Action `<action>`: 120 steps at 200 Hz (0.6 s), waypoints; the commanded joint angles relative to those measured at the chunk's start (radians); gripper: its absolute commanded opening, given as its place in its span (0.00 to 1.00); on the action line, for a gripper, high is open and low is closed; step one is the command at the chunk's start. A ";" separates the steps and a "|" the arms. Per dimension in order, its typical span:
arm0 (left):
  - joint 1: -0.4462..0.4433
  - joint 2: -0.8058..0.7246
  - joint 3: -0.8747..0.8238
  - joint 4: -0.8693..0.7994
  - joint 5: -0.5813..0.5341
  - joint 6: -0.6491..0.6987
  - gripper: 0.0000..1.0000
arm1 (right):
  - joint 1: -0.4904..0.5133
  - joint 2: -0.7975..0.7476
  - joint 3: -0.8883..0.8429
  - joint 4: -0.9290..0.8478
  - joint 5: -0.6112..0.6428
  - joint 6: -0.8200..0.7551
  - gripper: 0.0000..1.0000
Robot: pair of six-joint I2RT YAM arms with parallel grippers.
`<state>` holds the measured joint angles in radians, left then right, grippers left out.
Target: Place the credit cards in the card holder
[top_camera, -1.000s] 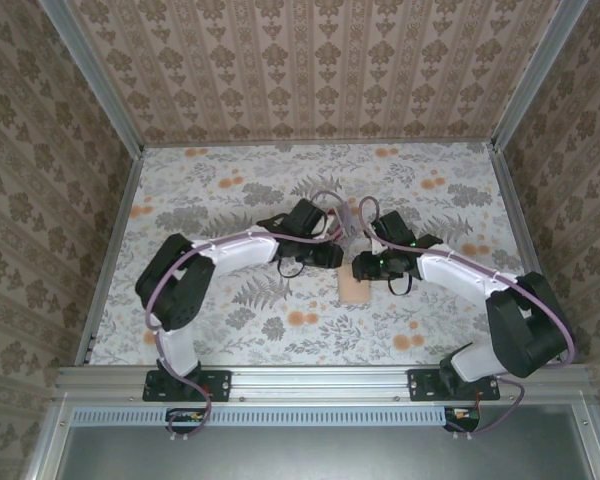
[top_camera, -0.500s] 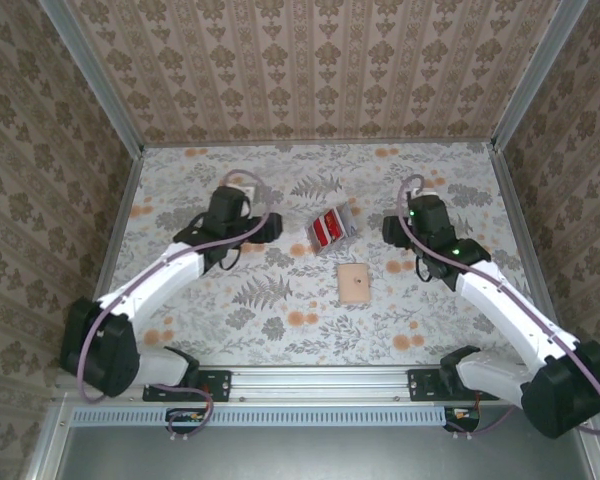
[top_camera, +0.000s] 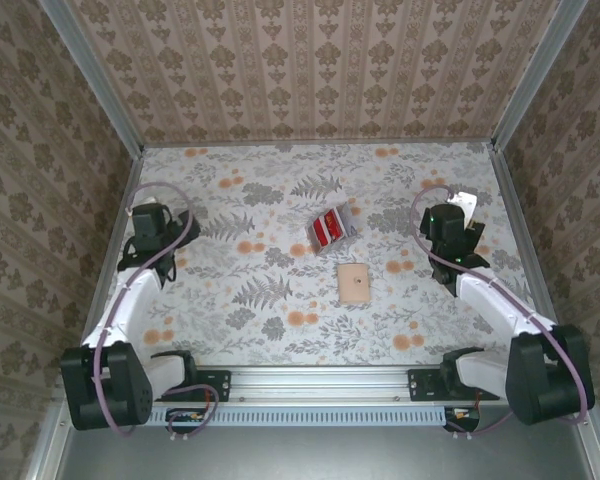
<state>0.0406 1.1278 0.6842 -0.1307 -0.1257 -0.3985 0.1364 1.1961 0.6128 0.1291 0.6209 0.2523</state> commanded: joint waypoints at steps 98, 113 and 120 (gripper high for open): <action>0.043 0.157 -0.299 0.794 0.007 0.291 1.00 | -0.020 0.219 -0.187 0.614 -0.136 -0.183 0.86; 0.032 0.196 -0.322 0.871 0.060 0.318 1.00 | -0.020 0.260 -0.183 0.637 -0.164 -0.195 0.86; 0.027 0.216 -0.321 0.885 0.055 0.319 1.00 | -0.020 0.278 -0.187 0.665 -0.168 -0.202 0.86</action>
<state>0.0746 1.2934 0.3908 0.5812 -0.1421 -0.1204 0.1219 1.4136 0.4347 0.6632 0.5308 0.0914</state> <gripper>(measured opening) 0.993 0.857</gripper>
